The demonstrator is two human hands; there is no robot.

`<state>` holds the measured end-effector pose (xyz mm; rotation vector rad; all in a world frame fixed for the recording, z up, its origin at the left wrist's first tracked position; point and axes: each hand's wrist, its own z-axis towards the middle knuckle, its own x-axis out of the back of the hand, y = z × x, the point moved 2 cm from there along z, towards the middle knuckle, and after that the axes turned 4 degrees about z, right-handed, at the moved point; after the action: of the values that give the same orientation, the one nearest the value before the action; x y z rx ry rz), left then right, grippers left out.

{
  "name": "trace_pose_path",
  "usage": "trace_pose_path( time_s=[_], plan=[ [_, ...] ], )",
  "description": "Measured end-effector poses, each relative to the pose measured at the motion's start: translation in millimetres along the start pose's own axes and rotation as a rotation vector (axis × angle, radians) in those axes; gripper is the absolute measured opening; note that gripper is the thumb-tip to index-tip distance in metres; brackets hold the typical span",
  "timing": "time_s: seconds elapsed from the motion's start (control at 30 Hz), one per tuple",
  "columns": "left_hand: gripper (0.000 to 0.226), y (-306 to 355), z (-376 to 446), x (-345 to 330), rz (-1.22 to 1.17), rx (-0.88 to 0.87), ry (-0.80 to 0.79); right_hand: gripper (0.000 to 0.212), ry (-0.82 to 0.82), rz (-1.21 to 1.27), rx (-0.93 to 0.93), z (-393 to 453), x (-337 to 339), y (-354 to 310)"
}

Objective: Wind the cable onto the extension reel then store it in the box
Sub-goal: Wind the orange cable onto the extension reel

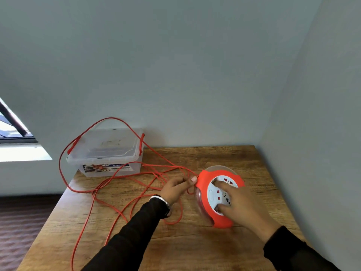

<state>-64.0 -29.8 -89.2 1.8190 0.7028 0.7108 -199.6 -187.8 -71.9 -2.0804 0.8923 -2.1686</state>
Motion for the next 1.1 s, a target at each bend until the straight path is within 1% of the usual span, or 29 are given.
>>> trace_pose_path(
  time_s=[0.07, 0.1, 0.13, 0.17, 0.2, 0.23, 0.27, 0.3, 0.33, 0.37, 0.4, 0.43, 0.47, 0.5, 0.53, 0.57, 0.63, 0.7, 0.77, 0.83, 0.97, 1.03, 1.1],
  plan=[
    [0.027, 1.3, 0.4, -0.3, -0.015, 0.088, -0.169, 0.074, 0.021, 0.014, -0.008, 0.7, 6.1, 0.5],
    [0.023, 1.2, 1.2, 0.2, -0.029, 0.100, -0.235, 0.073, 0.031, 0.016, -0.015, 1.1, 8.6, 1.5],
    [0.017, 1.1, 2.4, 1.7, -0.018, 0.066, -0.247, 0.073, 0.040, 0.014, -0.025, 1.4, 10.7, 2.8],
    [0.012, 1.5, 4.6, 5.2, 0.043, 0.004, -0.170, 0.072, 0.048, 0.007, -0.038, 1.6, 12.3, 4.7],
    [0.011, 2.6, 6.9, 9.5, 0.125, -0.065, -0.017, 0.072, 0.054, 0.001, -0.053, 1.7, 13.7, 6.7],
    [0.014, 1.0, 9.1, 15.6, 0.206, -0.123, 0.201, 0.071, 0.058, -0.001, -0.068, 1.5, 14.8, 8.6],
    [0.017, -1.0, 8.6, 20.9, 0.241, -0.138, 0.422, 0.071, 0.060, 0.003, -0.081, 1.2, 15.8, 10.0],
    [0.020, -3.7, 6.2, 24.7, 0.214, -0.126, 0.565, 0.071, 0.061, 0.009, -0.090, 0.7, 16.6, 10.6],
    [0.022, -7.1, 2.6, 25.1, 0.155, -0.081, 0.580, 0.071, 0.062, 0.012, -0.095, 0.2, 16.9, 10.3],
    [0.021, -10.8, -1.2, 21.5, 0.083, -0.010, 0.462, 0.071, 0.063, 0.010, -0.095, -0.2, 16.6, 9.3],
    [0.018, -14.4, -6.3, 13.0, 0.026, 0.068, 0.251, 0.071, 0.062, 0.009, -0.095, -0.7, 15.7, 7.6],
    [0.013, -18.1, -15.1, 1.0, -0.029, 0.153, 0.005, 0.071, 0.059, 0.013, -0.092, -1.4, 13.7, 5.0],
    [0.006, -21.0, -25.2, -11.7, -0.100, 0.202, -0.208, 0.072, 0.058, 0.017, -0.087, -2.1, 11.5, 1.4],
    [0.013, -23.7, -33.2, -22.7, -0.145, 0.201, -0.338, 0.072, 0.063, 0.016, -0.080, -3.0, 9.1, -2.4],
    [0.024, -26.6, -37.3, -32.9, -0.178, 0.165, -0.376, 0.072, 0.075, 0.004, -0.072, -3.8, 6.7, -6.3],
    [0.031, -29.5, -38.7, -41.6, -0.226, 0.131, -0.341, 0.072, 0.096, -0.018, -0.062, -4.3, 4.9, -9.8],
    [0.036, -32.4, -42.0, -52.5, -0.397, 0.114, -0.194, 0.071, 0.143, -0.049, -0.046, -5.7, 1.9, -15.9],
    [0.035, -33.6, -43.1, -55.2, -0.555, 0.107, -0.116, 0.069, 0.167, -0.052, -0.044, -7.2, -1.8, -20.2],
    [0.029, -36.3, -42.5, -53.6, -0.575, 0.068, -0.088, 0.068, 0.148, 0.004, -0.073, -8.3, -6.8, -23.0],
    [0.027, -36.6, -42.1, -50.5, -0.550, 0.031, -0.058, 0.072, 0.097, 0.163, -0.142, -7.8, -12.2, -24.3],
    [0.028, -40.5, -38.2, -46.4, -0.499, 0.007, -0.015, 0.084, -0.030, 0.623, -0.278, -1.0, -15.1, -26.3],
    [0.027, -43.6, -37.1, -45.5, -0.476, 0.000, -0.002, 0.085, -0.071, 0.803, -0.318, 0.5, -17.1, -30.6],
    [0.027, -46.9, -36.9, -46.6, -0.475, -0.011, 0.001, 0.077, -0.089, 0.975, -0.404, 2.0, -19.5, -35.2]
  ],
)
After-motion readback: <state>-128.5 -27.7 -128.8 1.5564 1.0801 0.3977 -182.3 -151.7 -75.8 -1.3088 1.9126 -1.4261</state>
